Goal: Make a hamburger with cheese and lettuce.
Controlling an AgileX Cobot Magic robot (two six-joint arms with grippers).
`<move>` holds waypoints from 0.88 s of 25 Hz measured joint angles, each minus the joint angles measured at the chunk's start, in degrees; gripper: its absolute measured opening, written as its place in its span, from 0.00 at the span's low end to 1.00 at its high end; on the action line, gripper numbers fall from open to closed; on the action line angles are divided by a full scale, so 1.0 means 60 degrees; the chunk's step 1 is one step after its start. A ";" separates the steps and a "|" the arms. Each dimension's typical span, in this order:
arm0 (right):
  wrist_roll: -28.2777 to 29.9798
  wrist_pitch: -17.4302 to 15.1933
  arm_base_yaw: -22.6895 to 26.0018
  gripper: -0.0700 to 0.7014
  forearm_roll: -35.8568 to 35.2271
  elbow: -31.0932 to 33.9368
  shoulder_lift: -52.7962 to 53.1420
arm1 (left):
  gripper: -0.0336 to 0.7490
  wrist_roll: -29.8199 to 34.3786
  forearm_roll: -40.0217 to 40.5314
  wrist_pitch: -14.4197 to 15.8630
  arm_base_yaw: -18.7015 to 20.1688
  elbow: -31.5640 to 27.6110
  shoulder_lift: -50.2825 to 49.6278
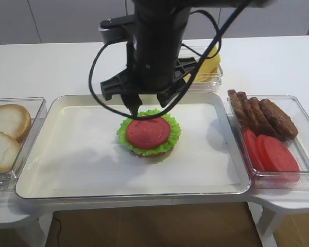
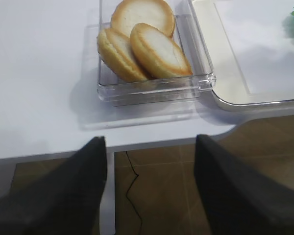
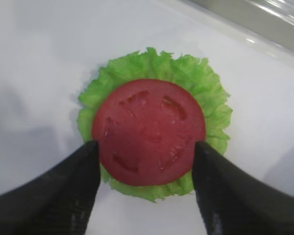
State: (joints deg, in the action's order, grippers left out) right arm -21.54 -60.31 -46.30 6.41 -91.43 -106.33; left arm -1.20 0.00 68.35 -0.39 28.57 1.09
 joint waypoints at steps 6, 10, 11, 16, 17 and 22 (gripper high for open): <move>0.0760 -0.0304 0.1530 0.67 -0.0814 0.0000 0.0575 | 0.58 0.0000 0.0000 0.0000 0.0000 0.0000 0.0000; 0.1102 -0.0723 0.2767 0.67 -0.0836 0.0000 0.1029 | 0.58 0.0000 0.0000 0.0000 0.0000 0.0000 0.0000; 0.1139 -0.0821 0.3132 0.67 -0.0835 0.0000 0.1140 | 0.58 0.0000 0.0000 0.0000 0.0000 0.0000 0.0000; 0.1432 -0.1351 0.4890 0.67 -0.0894 0.0000 0.1617 | 0.58 0.0000 0.0000 0.0000 0.0000 0.0000 0.0000; 0.1544 -0.1441 0.5249 0.67 -0.0931 0.0000 0.1730 | 0.58 0.0000 0.0000 0.0000 0.0000 0.0000 0.0000; 0.1887 -0.1746 0.6660 0.67 -0.1317 0.0120 0.2287 | 0.58 0.0000 0.0000 0.0000 0.0000 0.0000 0.0000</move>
State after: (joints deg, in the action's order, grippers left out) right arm -10.21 -70.78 -6.34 -1.50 -90.71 -92.61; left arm -1.20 0.00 68.35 -0.39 28.57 1.09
